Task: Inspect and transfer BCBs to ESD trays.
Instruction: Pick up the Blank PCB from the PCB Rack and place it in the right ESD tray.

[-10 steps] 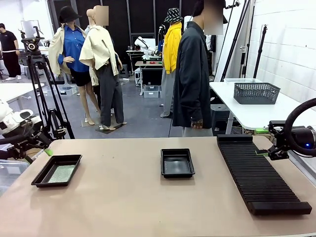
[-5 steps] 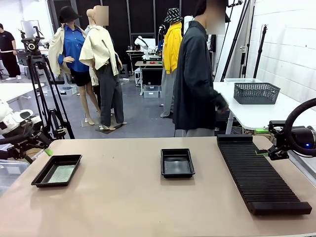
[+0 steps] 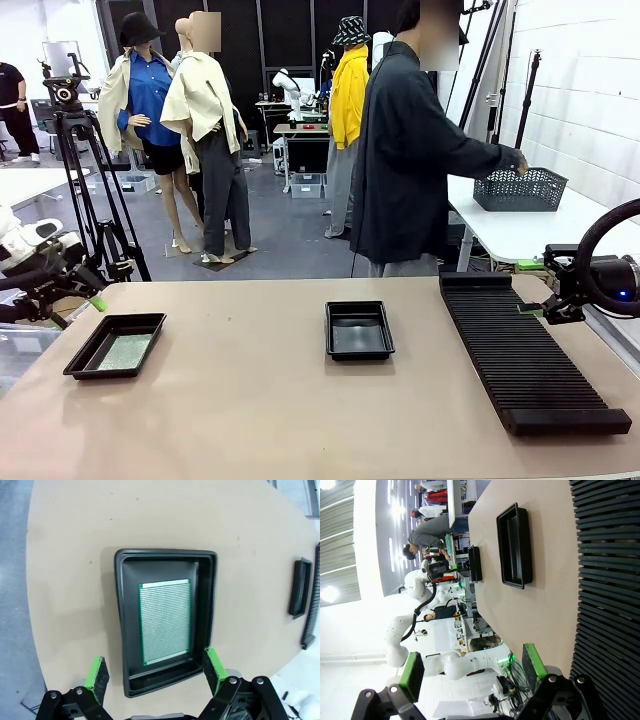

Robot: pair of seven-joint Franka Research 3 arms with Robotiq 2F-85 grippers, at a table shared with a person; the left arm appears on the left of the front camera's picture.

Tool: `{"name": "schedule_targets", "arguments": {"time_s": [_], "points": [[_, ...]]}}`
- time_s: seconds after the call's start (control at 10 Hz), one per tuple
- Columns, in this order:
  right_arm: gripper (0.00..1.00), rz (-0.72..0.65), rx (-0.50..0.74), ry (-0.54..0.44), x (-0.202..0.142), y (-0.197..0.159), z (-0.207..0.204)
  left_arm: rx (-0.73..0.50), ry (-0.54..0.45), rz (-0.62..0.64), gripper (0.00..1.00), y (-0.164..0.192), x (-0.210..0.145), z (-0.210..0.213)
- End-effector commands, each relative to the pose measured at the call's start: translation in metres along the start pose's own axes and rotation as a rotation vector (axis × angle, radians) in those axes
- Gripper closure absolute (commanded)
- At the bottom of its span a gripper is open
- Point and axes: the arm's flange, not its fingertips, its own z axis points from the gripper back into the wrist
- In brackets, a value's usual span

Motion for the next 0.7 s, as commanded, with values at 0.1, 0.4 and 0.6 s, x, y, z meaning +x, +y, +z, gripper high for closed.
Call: {"name": "schedule_targets", "arguments": {"time_s": [0.1,0.4,0.6], "points": [[0.00,-0.002,-0.001,-0.004,-0.004,0.001,-0.002,-0.252,-0.060,0.047,0.00,0.021,-0.003,0.045],[0.00,-0.002,-0.001,-0.004,-0.004,0.001,-0.002,-0.604,-0.067,-0.034,0.00,0.041,-0.012,0.071],[0.00,-0.002,-0.001,-0.004,-0.004,0.001,-0.002,-0.766,-0.108,-0.059,0.00,0.055,-0.016,0.069]]}}
